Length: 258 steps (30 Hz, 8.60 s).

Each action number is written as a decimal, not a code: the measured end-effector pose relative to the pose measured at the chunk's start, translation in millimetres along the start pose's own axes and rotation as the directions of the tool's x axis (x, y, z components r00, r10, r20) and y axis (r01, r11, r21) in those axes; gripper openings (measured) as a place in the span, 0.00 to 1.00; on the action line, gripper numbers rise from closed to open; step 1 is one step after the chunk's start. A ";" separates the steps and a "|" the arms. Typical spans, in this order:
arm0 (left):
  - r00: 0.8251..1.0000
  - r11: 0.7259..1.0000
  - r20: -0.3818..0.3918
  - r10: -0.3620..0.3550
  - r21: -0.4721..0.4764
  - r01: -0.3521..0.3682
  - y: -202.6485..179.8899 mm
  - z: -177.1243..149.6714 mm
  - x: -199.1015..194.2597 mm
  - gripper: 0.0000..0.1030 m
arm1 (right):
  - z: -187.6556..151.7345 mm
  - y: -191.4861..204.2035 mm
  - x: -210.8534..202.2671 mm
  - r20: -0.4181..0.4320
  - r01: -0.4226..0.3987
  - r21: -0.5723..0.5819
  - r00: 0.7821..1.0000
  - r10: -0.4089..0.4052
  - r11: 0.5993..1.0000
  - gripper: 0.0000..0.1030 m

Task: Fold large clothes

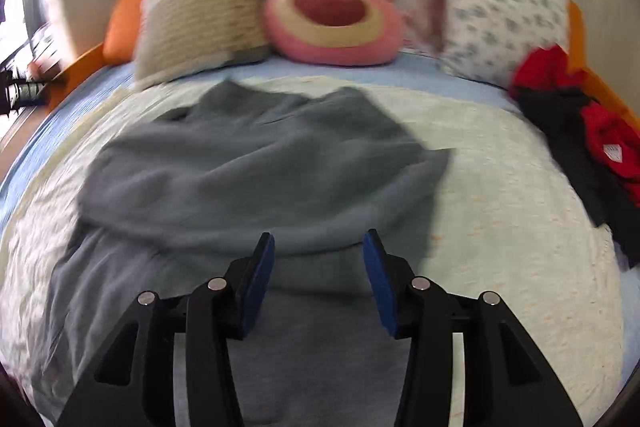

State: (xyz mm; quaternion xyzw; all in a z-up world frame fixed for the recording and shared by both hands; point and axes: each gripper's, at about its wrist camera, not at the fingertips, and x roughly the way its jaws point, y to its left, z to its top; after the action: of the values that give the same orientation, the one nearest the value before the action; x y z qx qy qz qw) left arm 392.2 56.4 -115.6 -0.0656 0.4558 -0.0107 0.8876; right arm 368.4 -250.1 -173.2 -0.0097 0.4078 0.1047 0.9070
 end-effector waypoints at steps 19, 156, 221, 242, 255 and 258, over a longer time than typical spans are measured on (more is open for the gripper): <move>0.990 0.998 -0.124 0.062 -0.011 -0.064 17.4 -46.2 94.8 0.91 | 46.6 -50.8 62.7 -0.155 0.023 0.081 0.988 -0.010 0.996 0.12; 0.959 0.966 -0.139 -0.246 -0.113 0.231 88.2 -324.9 -93.6 0.98 | -283.0 9.1 -165.7 -0.097 -0.229 0.230 0.962 0.257 0.946 0.69; 0.957 0.982 -0.224 -0.186 -0.023 0.186 68.5 -329.9 -93.0 0.68 | -278.8 24.8 -162.3 -0.152 -0.140 0.133 0.975 0.160 0.981 0.47; 0.967 0.988 -0.215 -0.137 0.041 0.149 68.6 -323.2 -119.0 0.40 | -255.8 29.9 -187.5 -0.079 -0.196 0.059 0.977 0.200 0.979 0.14; 0.968 0.986 -0.196 -0.154 0.034 0.164 63.0 -322.5 -125.6 0.52 | -266.9 27.2 -179.0 -0.109 -0.203 0.077 0.971 0.211 0.976 0.15; 0.973 0.990 -0.197 -0.116 0.056 0.129 54.9 -322.7 -124.2 0.40 | -266.9 26.5 -178.7 -0.112 -0.202 0.075 0.971 0.209 0.977 0.15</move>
State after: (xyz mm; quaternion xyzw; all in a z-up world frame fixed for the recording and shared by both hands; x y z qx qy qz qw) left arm 55.8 86.2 -208.0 -0.0619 0.5345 -0.0873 0.8384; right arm 50.9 -284.2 -217.0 0.0552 0.4632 0.1842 0.8651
